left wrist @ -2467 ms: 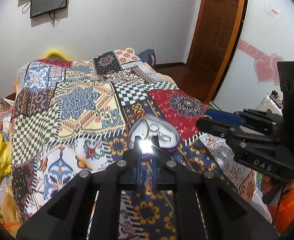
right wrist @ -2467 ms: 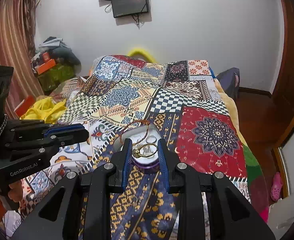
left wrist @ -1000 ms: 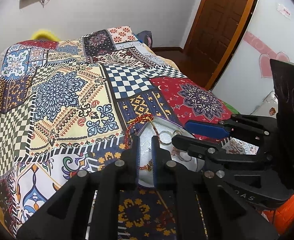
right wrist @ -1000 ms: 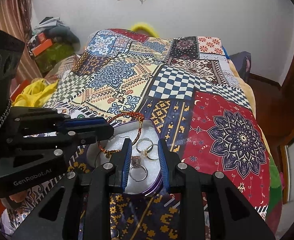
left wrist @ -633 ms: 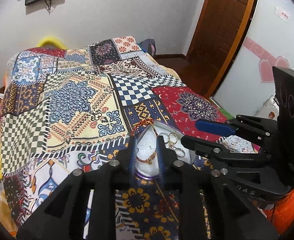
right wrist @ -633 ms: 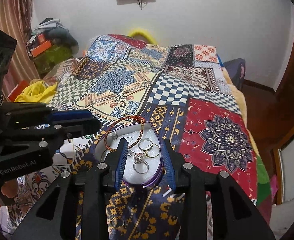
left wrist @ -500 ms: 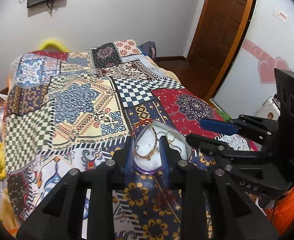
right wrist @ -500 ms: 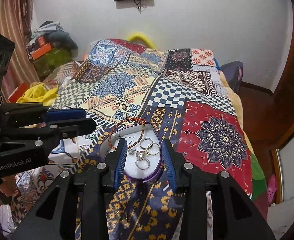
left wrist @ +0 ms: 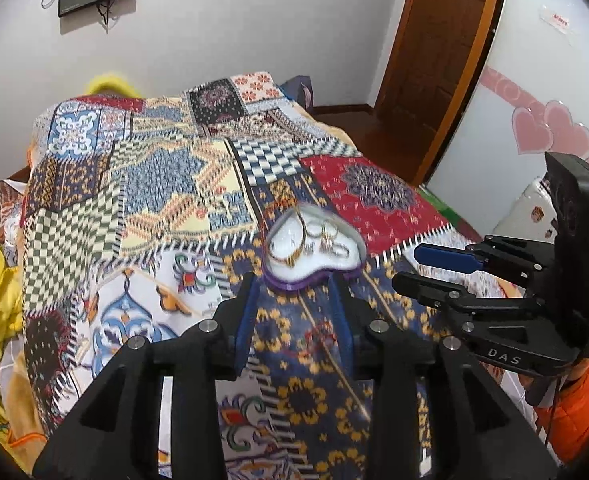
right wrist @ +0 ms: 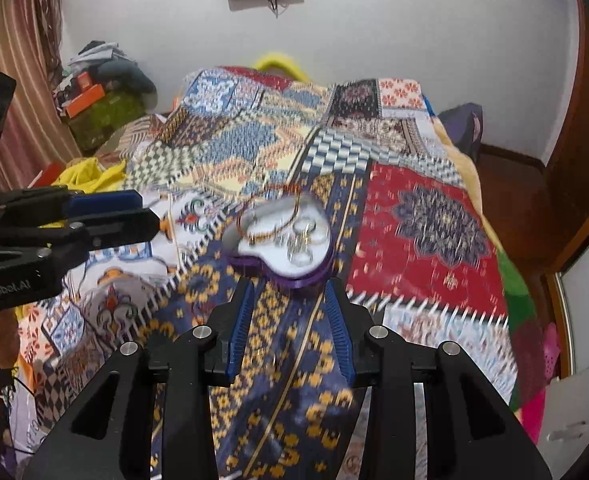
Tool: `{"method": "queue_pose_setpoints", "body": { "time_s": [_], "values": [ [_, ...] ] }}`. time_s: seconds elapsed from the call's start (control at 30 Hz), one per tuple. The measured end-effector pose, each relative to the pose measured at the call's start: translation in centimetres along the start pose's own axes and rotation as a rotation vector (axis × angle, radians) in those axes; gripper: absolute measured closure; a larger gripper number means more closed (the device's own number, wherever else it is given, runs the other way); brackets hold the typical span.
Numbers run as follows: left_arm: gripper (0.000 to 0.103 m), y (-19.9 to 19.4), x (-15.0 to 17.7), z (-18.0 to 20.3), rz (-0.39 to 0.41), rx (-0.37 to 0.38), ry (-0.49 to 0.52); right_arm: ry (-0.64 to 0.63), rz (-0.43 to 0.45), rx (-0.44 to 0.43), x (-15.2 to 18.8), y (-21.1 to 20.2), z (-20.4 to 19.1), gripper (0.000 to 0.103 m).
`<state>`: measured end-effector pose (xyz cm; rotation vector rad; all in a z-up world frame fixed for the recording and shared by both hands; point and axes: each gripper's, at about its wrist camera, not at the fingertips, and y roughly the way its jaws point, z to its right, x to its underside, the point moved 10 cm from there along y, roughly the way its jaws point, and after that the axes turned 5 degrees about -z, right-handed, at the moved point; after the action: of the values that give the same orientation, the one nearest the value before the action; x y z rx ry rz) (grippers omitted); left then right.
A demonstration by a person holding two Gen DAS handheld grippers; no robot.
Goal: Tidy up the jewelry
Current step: 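Withdraw the right tool to a second gold ring on the cover, then grasp the second gold ring with the right tool while the left tool grasps the red beaded bracelet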
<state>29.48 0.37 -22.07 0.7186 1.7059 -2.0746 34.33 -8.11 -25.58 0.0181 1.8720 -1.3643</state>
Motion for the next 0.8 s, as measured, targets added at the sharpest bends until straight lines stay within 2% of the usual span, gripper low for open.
{"method": "queue_pose_setpoints", "body": {
  "time_s": [0.37, 0.53, 0.73, 0.8],
  "values": [
    [0.068, 2.2, 5.3, -0.5, -0.115, 0.009, -0.009, 0.002, -0.118, -0.021, 4.7, 2.8, -1.0, 0.069],
    [0.057, 3.1, 6.5, -0.7, -0.14, -0.008, -0.003, -0.036, -0.099, 0.01, 5.3, 2.8, -1.4, 0.069],
    [0.056, 4.8, 6.7, -0.7, -0.164, -0.011, 0.012, -0.088, -0.077, 0.028, 5.4, 3.1, -1.9, 0.07],
    [0.056, 5.3, 6.6, -0.6, -0.167, -0.013, 0.016, -0.099, -0.071, 0.025, 5.3, 3.1, -2.0, 0.076]
  ]
}}
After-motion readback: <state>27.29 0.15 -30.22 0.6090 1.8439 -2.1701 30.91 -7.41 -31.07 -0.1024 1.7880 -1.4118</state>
